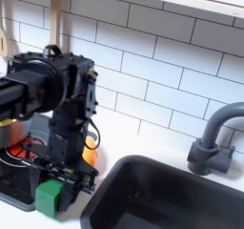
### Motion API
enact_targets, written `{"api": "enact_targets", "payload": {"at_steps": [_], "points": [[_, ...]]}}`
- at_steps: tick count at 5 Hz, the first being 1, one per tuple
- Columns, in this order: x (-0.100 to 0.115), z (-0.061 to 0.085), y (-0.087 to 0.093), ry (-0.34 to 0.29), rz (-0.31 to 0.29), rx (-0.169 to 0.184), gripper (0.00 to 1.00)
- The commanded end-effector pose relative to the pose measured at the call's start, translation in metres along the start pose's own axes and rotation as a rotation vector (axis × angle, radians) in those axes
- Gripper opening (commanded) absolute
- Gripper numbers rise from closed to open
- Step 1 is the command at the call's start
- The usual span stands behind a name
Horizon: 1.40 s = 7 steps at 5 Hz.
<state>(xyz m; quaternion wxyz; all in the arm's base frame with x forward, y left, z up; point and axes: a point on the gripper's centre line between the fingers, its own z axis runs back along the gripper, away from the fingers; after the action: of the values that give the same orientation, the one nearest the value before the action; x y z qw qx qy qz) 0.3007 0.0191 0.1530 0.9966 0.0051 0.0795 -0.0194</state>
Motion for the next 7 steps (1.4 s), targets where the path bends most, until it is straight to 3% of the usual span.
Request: {"api": "enact_targets", "payload": {"at_steps": [1,5,7], "points": [[-0.003,0.020,0.000,-0.040,-0.002,-0.011,0.00],[-0.014,0.061,0.018,-0.131,0.026,-0.053,0.00],[-0.008,0.076,0.046,-0.173,0.090,-0.060,0.00]]}}
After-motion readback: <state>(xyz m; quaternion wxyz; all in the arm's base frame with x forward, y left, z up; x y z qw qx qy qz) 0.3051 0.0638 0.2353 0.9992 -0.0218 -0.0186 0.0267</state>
